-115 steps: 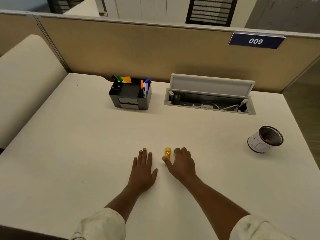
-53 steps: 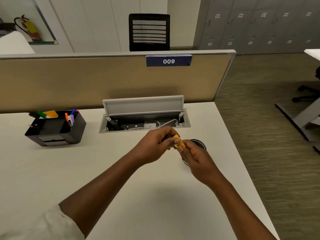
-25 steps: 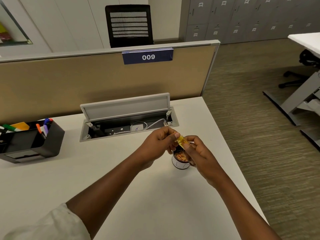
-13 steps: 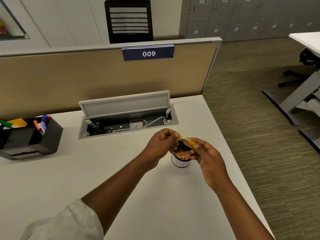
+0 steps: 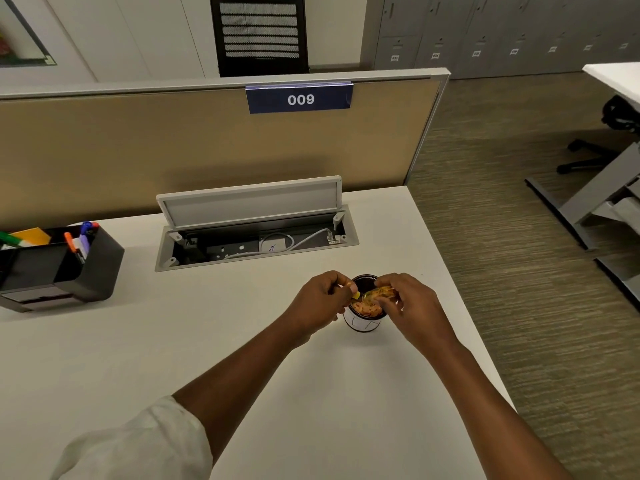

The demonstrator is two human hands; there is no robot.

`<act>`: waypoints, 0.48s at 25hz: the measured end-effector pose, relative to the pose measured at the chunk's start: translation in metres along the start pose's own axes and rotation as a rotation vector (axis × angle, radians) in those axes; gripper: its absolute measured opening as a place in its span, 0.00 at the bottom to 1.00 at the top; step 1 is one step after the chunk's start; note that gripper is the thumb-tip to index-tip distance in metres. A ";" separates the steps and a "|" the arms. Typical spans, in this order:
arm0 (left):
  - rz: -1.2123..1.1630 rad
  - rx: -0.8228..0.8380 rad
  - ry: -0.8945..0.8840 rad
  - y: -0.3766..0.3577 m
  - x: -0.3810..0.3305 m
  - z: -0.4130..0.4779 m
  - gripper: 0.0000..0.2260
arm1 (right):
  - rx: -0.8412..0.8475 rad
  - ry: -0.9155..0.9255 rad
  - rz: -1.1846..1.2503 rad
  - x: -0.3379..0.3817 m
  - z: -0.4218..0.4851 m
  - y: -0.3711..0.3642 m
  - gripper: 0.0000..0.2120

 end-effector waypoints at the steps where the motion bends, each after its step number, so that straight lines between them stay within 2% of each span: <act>1: 0.010 0.009 0.003 -0.001 0.001 -0.001 0.09 | -0.001 0.018 -0.023 0.001 0.001 -0.001 0.14; 4: 0.036 0.020 0.009 -0.003 0.004 -0.002 0.08 | -0.008 0.048 -0.063 0.001 0.002 -0.002 0.18; 6: 0.061 0.011 0.008 -0.002 0.004 -0.002 0.08 | -0.003 0.003 -0.053 -0.004 0.003 -0.003 0.21; 12: 0.178 0.058 -0.036 -0.012 0.001 0.000 0.14 | -0.046 -0.015 -0.012 -0.004 0.007 0.002 0.16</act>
Point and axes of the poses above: each hand's wrist, its own z-axis towards the middle knuckle, its own y-axis out of the back of the hand, x = y × z, the point moved 10 cm from there along z, towards the middle knuckle
